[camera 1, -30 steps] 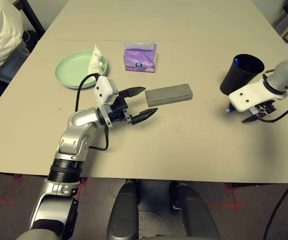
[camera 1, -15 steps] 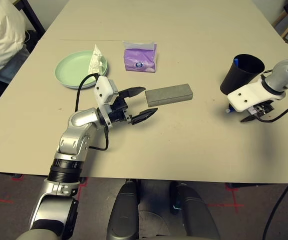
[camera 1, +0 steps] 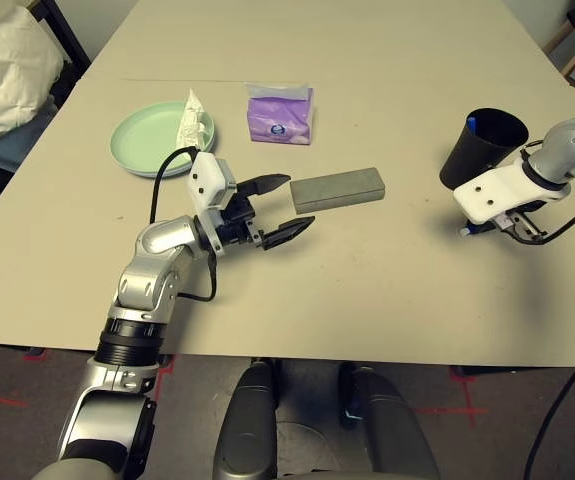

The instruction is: Organize and tidy the items on the table.

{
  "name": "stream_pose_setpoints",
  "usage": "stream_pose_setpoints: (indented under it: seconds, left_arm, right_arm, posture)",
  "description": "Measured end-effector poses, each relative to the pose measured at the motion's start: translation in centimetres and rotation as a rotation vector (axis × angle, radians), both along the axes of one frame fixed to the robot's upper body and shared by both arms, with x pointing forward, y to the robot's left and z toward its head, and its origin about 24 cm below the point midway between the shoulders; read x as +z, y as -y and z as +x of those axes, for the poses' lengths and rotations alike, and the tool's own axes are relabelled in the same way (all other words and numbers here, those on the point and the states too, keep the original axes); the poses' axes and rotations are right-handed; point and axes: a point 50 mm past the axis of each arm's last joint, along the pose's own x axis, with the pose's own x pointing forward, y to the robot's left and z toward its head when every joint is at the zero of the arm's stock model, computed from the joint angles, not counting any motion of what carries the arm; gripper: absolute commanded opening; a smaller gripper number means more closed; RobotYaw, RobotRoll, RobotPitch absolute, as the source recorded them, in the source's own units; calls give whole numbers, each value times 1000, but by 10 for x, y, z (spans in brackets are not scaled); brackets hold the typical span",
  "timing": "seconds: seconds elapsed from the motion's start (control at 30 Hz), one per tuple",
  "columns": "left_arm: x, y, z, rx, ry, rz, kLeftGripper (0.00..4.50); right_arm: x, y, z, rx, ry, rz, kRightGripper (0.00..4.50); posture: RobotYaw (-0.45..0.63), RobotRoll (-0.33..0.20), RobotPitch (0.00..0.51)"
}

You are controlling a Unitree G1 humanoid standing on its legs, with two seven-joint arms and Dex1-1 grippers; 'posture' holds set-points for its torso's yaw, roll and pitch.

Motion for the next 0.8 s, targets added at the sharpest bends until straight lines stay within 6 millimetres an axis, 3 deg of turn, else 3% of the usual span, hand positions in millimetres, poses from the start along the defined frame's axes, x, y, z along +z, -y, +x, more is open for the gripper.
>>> stream_pose_setpoints:
  seconds: [0.1,0.3,0.6,0.8]
  left_arm:
    - [0,0,0,0,0,0,4500]
    - [3,0,3,-3,4,2,4500]
    - [1,0,9,-20,-19,9,4500]
    - [5,0,10,-41,-3,22,4500]
  right_arm:
    - [2,0,0,-19,-11,27,269]
    - [15,-6,3,-113,-30,269,269]
    - [61,-16,-3,-223,-32,753,269]
    - [61,-16,-13,-284,-95,1005,269]
  posture:
    - [208,0,193]
    - [172,0,175]
    - [158,0,145]
    - [141,0,115]
